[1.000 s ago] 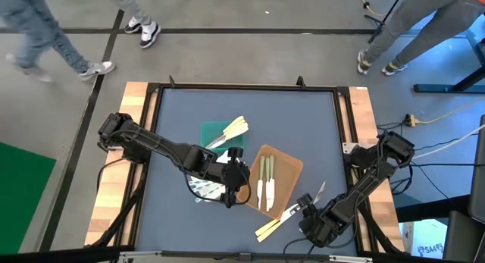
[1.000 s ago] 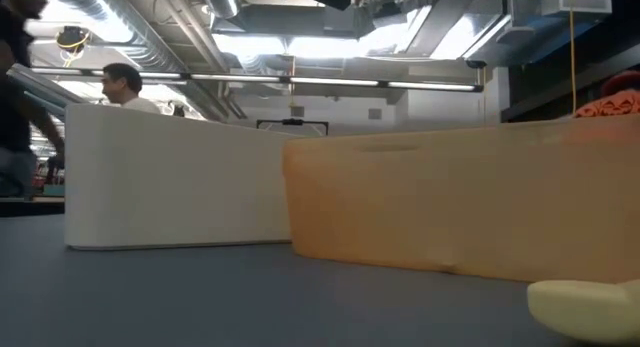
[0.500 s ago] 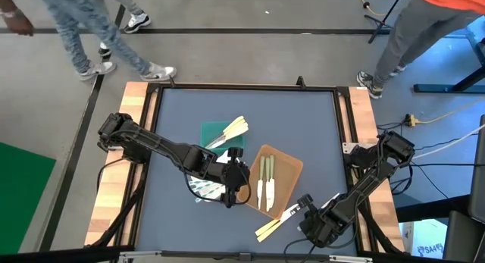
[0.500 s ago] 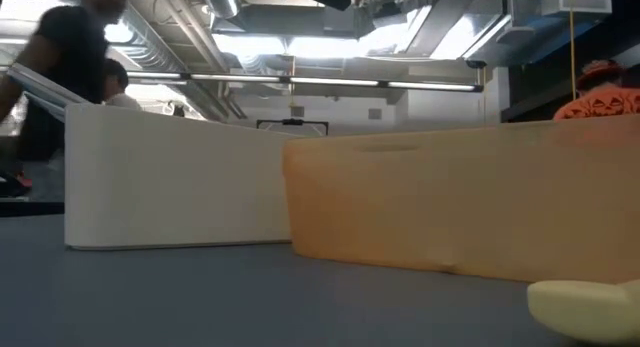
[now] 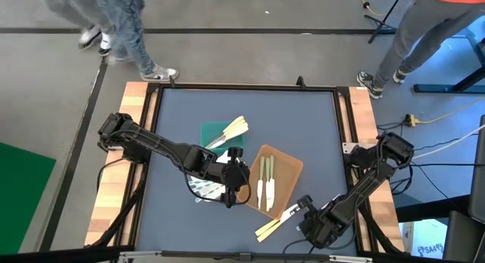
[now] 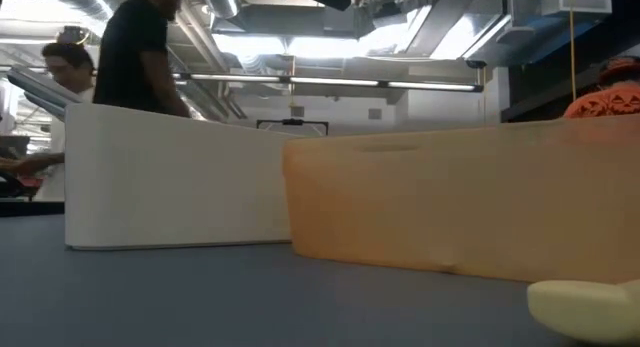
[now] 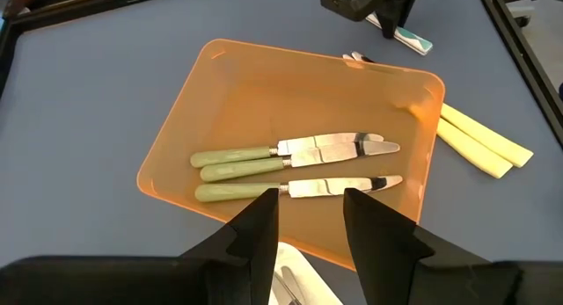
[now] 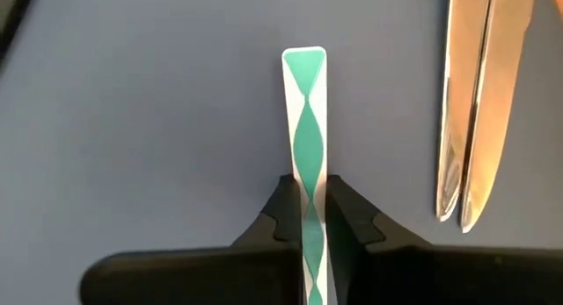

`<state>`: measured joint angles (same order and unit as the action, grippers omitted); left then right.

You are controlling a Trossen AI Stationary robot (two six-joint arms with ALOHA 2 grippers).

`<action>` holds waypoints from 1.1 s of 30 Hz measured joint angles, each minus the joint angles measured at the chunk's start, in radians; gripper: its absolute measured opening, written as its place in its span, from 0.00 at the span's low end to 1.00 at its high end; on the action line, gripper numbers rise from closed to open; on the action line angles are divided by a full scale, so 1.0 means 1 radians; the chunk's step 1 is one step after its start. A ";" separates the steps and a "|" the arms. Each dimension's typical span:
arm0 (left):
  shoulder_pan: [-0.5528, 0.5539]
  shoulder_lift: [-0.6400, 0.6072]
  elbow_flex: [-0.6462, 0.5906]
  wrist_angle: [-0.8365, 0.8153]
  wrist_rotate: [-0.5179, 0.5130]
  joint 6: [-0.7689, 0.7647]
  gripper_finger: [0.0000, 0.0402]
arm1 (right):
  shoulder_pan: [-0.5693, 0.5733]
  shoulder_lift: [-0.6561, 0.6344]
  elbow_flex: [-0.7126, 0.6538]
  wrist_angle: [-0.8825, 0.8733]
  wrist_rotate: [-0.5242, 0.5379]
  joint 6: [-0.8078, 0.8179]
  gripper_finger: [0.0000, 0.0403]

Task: Sort silverware by color (type)
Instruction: Put the blue patterned knife into the white bin

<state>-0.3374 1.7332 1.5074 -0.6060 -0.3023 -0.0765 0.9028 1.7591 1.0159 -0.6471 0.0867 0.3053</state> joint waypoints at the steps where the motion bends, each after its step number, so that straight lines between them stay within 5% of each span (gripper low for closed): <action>1: 0.000 0.000 0.000 0.000 0.000 0.000 0.31 | 0.000 0.001 0.009 0.002 0.002 0.000 0.03; 13: -0.013 0.000 0.002 0.020 0.005 0.000 0.31 | -0.001 0.000 0.123 -0.026 0.017 0.001 0.03; 33: -0.169 0.000 0.214 -0.157 -0.014 -0.059 0.31 | -0.029 -0.002 0.403 -0.256 0.117 -0.052 0.03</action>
<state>-0.5064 1.7332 1.7210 -0.7631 -0.3160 -0.1352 0.8741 1.7569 1.4188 -0.9027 0.2041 0.2535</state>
